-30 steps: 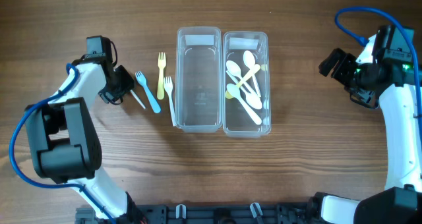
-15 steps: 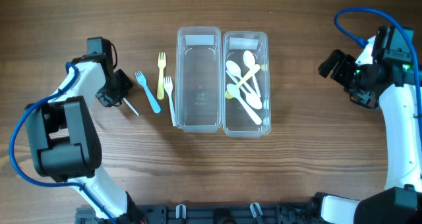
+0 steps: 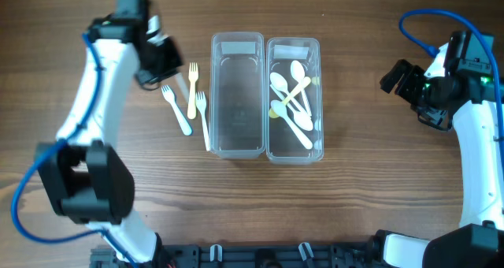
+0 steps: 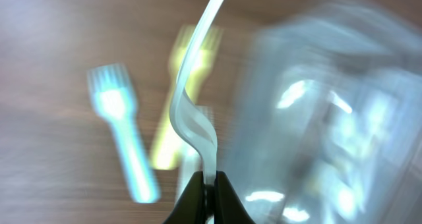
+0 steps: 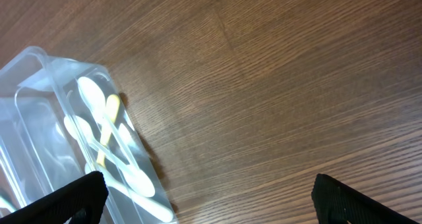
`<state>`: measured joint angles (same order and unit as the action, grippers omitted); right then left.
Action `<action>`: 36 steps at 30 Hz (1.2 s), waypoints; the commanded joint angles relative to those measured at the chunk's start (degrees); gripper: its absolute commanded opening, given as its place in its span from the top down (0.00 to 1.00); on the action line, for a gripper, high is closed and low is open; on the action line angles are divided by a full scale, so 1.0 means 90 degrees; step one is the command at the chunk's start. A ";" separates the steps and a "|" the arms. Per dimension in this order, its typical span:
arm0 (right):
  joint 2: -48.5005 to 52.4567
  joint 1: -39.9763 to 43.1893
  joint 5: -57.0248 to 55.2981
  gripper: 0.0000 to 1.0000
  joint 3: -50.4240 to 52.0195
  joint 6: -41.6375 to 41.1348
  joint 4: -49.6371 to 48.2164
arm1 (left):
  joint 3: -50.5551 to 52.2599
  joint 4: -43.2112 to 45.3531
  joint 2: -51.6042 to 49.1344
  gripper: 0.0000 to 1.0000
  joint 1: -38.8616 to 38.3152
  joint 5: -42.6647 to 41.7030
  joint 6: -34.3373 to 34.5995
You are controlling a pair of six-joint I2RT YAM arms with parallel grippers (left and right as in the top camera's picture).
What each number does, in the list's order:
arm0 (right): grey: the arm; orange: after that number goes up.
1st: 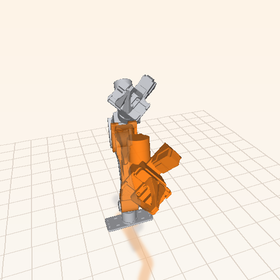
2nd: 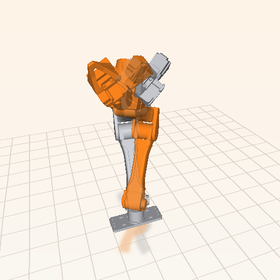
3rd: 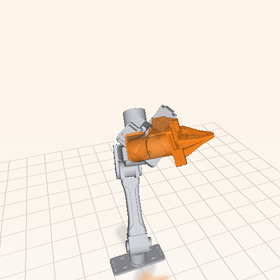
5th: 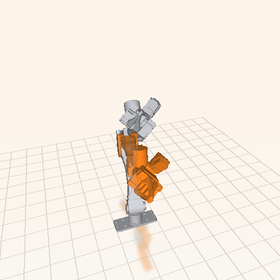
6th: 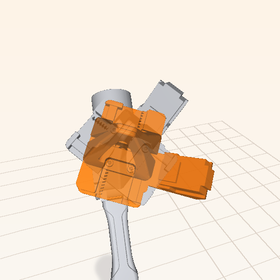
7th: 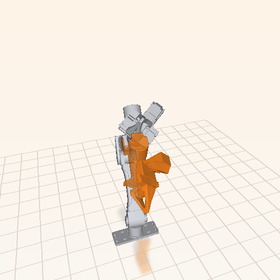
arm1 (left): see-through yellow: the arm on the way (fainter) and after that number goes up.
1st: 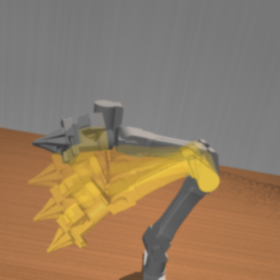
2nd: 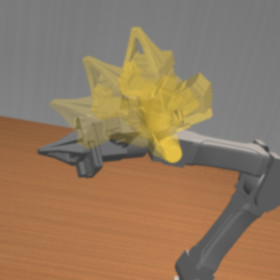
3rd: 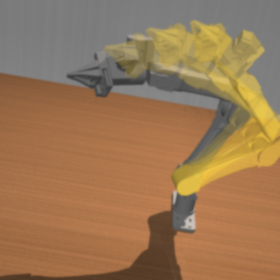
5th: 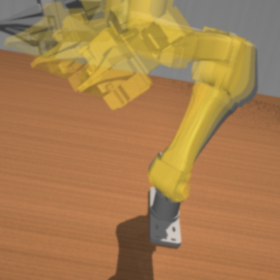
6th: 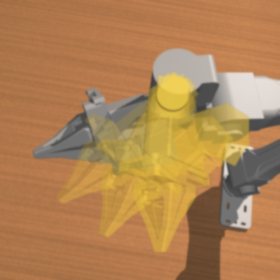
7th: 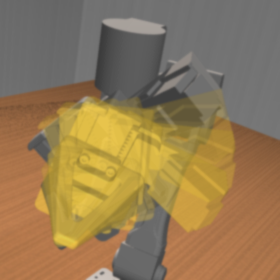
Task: Pack container
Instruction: 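Drop the white fork into the left container, then grasp the light-blue fork with the left gripper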
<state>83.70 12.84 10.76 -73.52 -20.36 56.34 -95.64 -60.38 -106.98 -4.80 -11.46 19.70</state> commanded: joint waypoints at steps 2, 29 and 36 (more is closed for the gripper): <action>0.0095 -0.0002 0.0102 0.00 0.0019 -0.0075 -0.0019 | -0.0126 0.0104 0.0267 0.96 -0.1377 0.0129 -0.0342; 0.0095 -0.0002 0.0102 0.00 0.0019 -0.0070 0.0012 | -0.0301 -0.0420 0.0051 0.00 -0.1316 0.1739 -0.0238; 0.0095 -0.0002 0.0102 0.00 0.0019 -0.0075 0.0010 | -0.0044 -0.0364 -0.0537 0.13 -0.0270 0.1707 0.0444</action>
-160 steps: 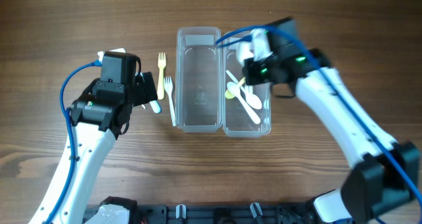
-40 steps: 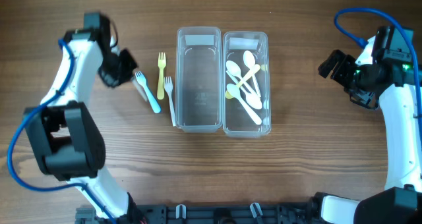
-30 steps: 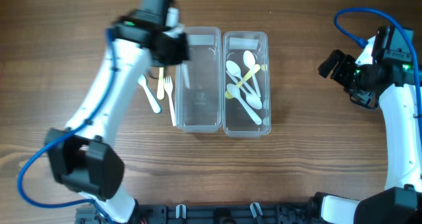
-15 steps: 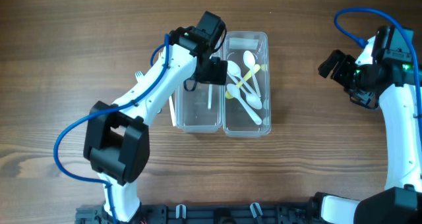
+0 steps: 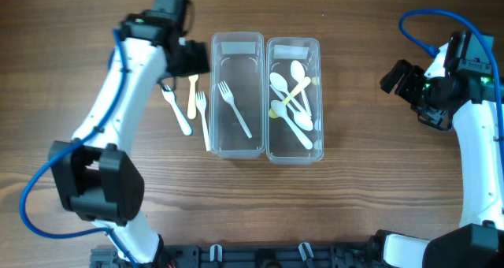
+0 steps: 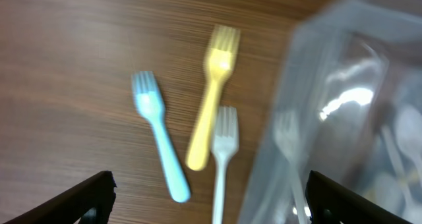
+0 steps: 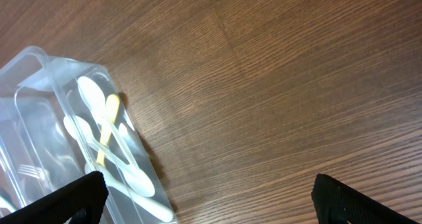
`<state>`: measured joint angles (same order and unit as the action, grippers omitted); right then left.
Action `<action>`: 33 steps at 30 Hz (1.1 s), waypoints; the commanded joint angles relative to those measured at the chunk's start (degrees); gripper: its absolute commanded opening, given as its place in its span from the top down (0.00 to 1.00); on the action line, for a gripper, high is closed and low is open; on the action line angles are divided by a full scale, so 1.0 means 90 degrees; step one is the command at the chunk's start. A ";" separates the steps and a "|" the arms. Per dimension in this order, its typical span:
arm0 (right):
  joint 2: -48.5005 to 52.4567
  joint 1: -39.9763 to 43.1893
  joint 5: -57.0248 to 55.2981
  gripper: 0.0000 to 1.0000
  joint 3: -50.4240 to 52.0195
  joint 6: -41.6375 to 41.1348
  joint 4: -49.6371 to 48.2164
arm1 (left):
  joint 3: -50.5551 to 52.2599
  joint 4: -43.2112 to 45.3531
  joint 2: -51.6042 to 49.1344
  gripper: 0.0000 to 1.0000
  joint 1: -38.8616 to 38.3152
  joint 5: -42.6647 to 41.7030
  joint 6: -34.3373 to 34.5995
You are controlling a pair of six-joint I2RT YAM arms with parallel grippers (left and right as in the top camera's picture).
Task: Pack container
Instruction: 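Grasp the light-blue fork with the left gripper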
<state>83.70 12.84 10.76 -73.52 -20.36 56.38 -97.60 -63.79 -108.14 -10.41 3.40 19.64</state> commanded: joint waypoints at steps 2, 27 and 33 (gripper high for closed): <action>0.0095 -0.0002 0.0102 0.00 0.0019 -0.0073 0.0005 | 0.0323 0.0044 -0.0665 0.14 0.0534 -0.0134 0.0566; 0.0095 -0.0002 0.0097 0.00 0.0017 -0.0068 0.0087 | 0.1341 0.0937 -0.1928 0.76 0.0646 -0.0104 0.0556; 0.0095 -0.0002 0.0078 0.00 0.0019 -0.0070 0.0078 | 0.1430 0.0906 -0.1870 0.96 0.0648 -0.0104 0.0556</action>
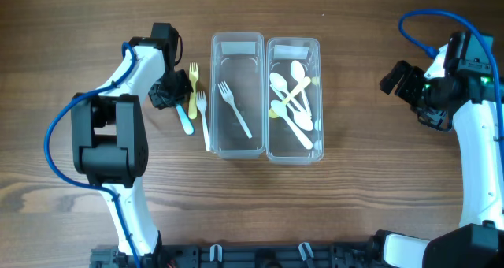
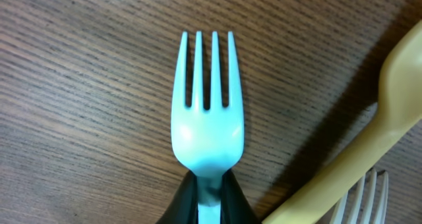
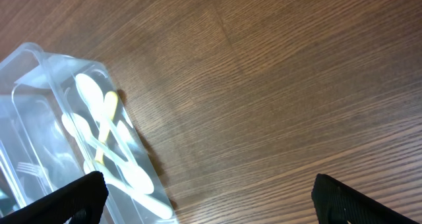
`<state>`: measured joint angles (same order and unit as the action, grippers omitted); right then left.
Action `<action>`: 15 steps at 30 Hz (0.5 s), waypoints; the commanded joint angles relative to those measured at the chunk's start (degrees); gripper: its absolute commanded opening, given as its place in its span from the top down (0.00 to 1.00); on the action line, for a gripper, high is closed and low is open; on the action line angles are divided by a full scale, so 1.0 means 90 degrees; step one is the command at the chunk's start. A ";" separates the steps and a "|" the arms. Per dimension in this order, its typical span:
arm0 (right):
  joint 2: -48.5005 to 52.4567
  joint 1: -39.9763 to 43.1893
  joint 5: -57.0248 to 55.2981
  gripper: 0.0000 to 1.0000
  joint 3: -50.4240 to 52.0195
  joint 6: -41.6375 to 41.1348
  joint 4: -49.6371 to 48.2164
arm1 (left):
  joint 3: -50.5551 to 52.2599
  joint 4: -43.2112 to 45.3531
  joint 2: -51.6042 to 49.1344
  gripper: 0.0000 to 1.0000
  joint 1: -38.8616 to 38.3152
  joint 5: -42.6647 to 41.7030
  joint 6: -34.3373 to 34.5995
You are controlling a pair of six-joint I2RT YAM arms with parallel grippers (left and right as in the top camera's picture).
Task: Pack container
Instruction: 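Grasp the light-blue fork with the left gripper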
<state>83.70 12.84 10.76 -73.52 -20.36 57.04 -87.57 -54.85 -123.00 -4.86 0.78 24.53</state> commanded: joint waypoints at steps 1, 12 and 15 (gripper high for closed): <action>0.0095 -0.0002 0.0078 0.00 0.0019 -0.0068 0.0005 | 0.0313 -0.0107 -0.0180 0.96 0.0032 0.0187 0.0012; 0.0095 -0.0002 0.0075 0.00 0.0019 -0.0070 -0.0022 | -0.0544 -0.0942 0.1394 0.96 -0.0056 0.0012 -0.0073; 0.0095 -0.0002 0.0078 0.00 0.0019 -0.0070 -0.0051 | -0.0738 -0.0913 0.2006 0.96 -0.0233 -0.0304 -0.0226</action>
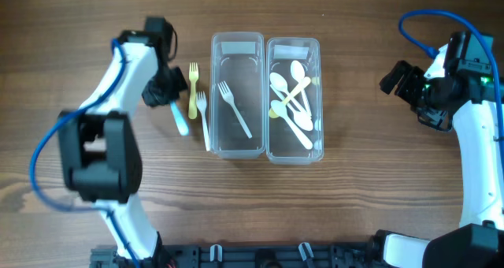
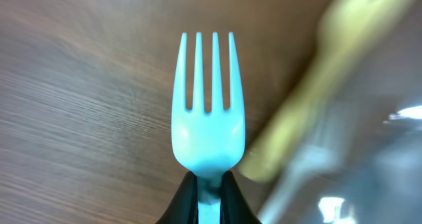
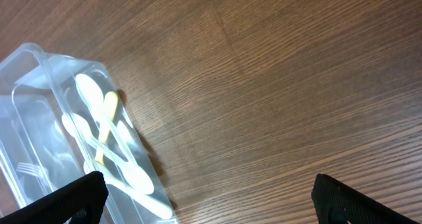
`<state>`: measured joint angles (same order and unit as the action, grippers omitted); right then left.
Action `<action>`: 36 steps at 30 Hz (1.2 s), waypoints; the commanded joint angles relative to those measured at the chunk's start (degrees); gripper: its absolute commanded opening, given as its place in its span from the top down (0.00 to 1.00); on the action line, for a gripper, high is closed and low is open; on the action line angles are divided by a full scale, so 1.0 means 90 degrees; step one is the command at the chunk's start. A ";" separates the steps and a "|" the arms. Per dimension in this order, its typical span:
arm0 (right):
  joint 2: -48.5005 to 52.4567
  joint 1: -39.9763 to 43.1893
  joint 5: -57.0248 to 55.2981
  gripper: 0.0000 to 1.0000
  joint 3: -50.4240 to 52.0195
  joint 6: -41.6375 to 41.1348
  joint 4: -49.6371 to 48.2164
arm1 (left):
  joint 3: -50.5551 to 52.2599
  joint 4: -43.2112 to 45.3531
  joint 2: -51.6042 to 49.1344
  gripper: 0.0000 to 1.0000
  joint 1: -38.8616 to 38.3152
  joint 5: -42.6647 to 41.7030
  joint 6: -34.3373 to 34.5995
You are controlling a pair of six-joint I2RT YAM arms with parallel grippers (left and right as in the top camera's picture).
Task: Pack container
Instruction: 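Grasp the light-blue fork with the left gripper, then place the light-blue fork into the left container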
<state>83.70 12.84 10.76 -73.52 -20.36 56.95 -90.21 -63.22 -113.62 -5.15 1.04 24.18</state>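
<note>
My left gripper [image 2: 209,192] is shut on the neck of a light blue plastic fork [image 2: 208,115], tines pointing away from the camera. In the overhead view the left gripper [image 1: 163,92] holds this blue fork [image 1: 180,120] just left of a yellow fork [image 1: 191,91] and a white fork [image 1: 204,120]. The left clear container [image 1: 237,47] holds one white fork [image 1: 235,109]. The right clear container [image 1: 294,47] holds several spoons [image 1: 291,98]. My right gripper [image 3: 211,204] stands open and empty, far right of the containers.
The two containers sit side by side at the table's middle. In the right wrist view the spoon container [image 3: 39,72] lies at the left, with bare wood to its right. The right arm [image 1: 472,134] runs along the right edge.
The left gripper, still shut on the blue fork, has shifted a little; the wood and yellow fork behind it are now blurred and look farther off. The right arm has not moved.
First my left gripper held a clear white fork above the loose forks. Then that fork lay in the left container and the gripper was open beside it. Later it was shut on the blue fork lying on the table, and it still holds it now.
</note>
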 commanded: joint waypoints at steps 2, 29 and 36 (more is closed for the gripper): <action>0.0095 -0.0002 0.0078 0.00 0.0019 -0.0070 -0.0044 | -0.0457 0.0168 0.1384 0.96 -0.0444 -0.0398 -0.0187; 0.0095 -0.0002 0.0078 0.00 0.0019 -0.0070 -0.0087 | -0.0843 0.0423 0.1088 0.01 -0.1732 0.0117 -0.1030; 0.0095 -0.0002 0.0080 0.00 0.0019 -0.0075 -0.0090 | -0.0816 0.0333 0.1035 0.32 -0.0690 0.0350 -0.1173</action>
<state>83.70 12.84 10.74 -73.52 -20.36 56.49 -96.90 -60.03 -103.20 -15.86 2.35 15.20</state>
